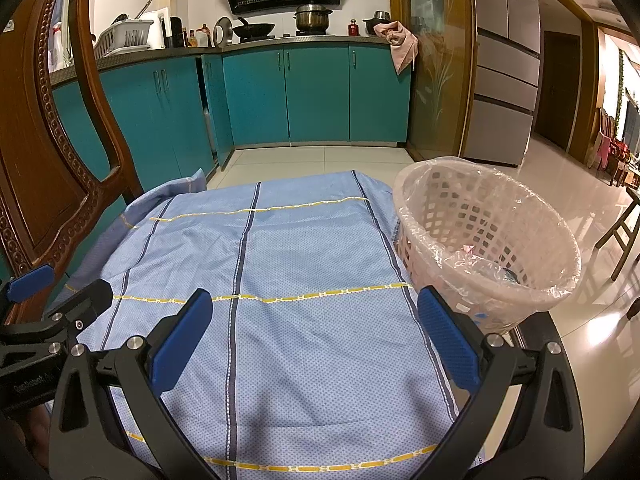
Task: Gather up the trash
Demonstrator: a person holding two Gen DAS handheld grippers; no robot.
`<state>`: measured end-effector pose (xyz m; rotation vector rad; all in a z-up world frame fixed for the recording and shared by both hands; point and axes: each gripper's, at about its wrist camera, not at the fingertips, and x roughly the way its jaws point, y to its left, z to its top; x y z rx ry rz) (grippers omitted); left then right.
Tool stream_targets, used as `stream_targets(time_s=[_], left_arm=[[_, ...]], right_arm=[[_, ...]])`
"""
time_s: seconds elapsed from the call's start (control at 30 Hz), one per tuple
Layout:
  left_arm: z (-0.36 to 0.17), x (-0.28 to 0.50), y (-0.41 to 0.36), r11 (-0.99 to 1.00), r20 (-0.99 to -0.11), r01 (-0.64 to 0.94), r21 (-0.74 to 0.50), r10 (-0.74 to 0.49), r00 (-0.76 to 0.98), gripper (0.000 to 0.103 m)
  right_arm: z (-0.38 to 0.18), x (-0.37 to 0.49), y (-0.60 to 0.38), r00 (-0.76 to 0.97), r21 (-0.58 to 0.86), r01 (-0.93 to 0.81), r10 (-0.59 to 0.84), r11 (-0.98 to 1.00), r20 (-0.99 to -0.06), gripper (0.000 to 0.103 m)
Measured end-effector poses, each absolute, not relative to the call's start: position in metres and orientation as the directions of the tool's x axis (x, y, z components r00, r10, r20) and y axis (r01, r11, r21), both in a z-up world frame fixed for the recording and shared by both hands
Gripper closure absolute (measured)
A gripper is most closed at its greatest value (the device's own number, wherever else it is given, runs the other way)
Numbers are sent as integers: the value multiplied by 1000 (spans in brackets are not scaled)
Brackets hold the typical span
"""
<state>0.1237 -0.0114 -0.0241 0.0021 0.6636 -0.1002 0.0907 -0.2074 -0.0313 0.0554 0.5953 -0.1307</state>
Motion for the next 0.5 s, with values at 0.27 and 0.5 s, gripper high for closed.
stream_targets(time_s=[0.27, 0.5], left_arm=[[-24, 124, -8, 997, -627, 74, -37, -81, 775, 2], [-25, 124, -7, 997, -630, 69, -32, -74, 773, 2]], right_arm=[[-32, 91, -208, 818, 13, 136, -104, 991, -566, 3], [-32, 91, -208, 817, 15, 135, -103, 991, -568, 3]])
